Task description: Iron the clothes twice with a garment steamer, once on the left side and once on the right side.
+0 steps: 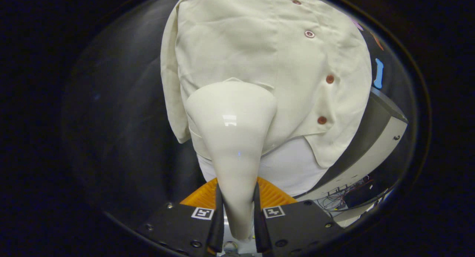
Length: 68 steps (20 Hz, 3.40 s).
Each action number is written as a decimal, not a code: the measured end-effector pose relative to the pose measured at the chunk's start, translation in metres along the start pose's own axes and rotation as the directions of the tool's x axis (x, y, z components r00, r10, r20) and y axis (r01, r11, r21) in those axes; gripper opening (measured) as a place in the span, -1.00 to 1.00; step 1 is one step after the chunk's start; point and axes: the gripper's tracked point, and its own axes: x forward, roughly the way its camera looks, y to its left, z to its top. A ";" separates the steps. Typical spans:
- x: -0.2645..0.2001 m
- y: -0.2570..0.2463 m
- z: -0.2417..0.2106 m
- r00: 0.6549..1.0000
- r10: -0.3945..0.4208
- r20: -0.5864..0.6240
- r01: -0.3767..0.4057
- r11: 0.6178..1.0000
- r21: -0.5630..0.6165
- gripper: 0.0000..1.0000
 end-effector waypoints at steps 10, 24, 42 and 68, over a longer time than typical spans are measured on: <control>-0.112 -0.053 0.096 0.978 0.007 0.210 -0.017 0.999 0.045 -0.34; -0.199 -0.155 0.255 0.907 -0.026 0.420 0.001 0.998 0.058 -0.34; -0.133 -0.190 0.243 0.913 -0.109 0.394 0.104 0.994 0.033 -0.30; -0.007 -0.186 0.068 0.991 -0.115 0.063 0.108 0.989 0.103 -0.29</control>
